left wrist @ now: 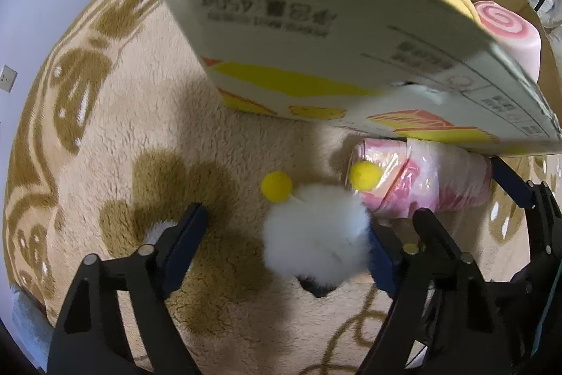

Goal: Organize soft objects
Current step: 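Lower both tools toward the white pom-pom keychain and pink wrapped roll, then grasp the pom-pom keychain with the left tool while the right tool grasps the pink wrapped roll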

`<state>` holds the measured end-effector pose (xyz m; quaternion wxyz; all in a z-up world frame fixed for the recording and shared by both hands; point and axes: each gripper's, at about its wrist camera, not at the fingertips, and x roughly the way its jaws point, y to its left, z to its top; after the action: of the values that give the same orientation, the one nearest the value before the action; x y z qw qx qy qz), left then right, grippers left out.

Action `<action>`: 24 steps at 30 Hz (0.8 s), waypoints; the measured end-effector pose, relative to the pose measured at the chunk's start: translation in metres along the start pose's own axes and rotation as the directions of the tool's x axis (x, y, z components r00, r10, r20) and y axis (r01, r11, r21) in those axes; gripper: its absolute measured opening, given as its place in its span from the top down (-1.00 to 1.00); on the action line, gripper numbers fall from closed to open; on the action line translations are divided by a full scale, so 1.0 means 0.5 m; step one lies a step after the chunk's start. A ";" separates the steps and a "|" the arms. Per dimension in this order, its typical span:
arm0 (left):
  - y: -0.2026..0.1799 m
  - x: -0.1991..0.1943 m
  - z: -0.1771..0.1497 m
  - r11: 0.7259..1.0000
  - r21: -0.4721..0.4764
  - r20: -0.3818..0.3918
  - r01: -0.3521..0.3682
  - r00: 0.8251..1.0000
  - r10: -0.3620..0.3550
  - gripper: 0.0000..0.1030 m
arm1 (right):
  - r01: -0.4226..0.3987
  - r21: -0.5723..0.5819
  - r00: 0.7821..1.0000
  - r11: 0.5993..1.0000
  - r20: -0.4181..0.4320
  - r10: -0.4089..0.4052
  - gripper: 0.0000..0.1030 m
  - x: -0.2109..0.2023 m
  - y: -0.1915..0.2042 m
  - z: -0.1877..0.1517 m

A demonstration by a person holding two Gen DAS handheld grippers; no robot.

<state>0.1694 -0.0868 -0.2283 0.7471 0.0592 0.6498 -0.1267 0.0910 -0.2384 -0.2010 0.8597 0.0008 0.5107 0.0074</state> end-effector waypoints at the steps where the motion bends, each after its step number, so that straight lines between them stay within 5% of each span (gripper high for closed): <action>1: 0.001 0.002 0.001 1.000 -0.001 0.000 0.002 1.000 -0.002 -0.48 | -0.001 -0.002 1.000 1.000 -0.004 0.001 -0.97 0.003 0.000 0.000; 17: 0.037 -0.023 -0.015 0.999 -0.006 0.064 0.035 0.997 -0.035 0.75 | -0.038 -0.043 0.996 0.998 -0.085 0.035 -0.85 0.028 0.015 -0.007; 24: 0.045 -0.025 -0.016 1.000 0.004 0.080 -0.008 0.997 0.007 0.89 | -0.047 -0.027 0.998 0.999 -0.044 0.046 -0.71 -0.001 0.003 -0.003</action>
<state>0.1660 -0.0620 -0.2189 0.7730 0.0580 0.6188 -0.1275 0.0894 -0.2371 -0.2015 0.8481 0.0006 0.5288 0.0346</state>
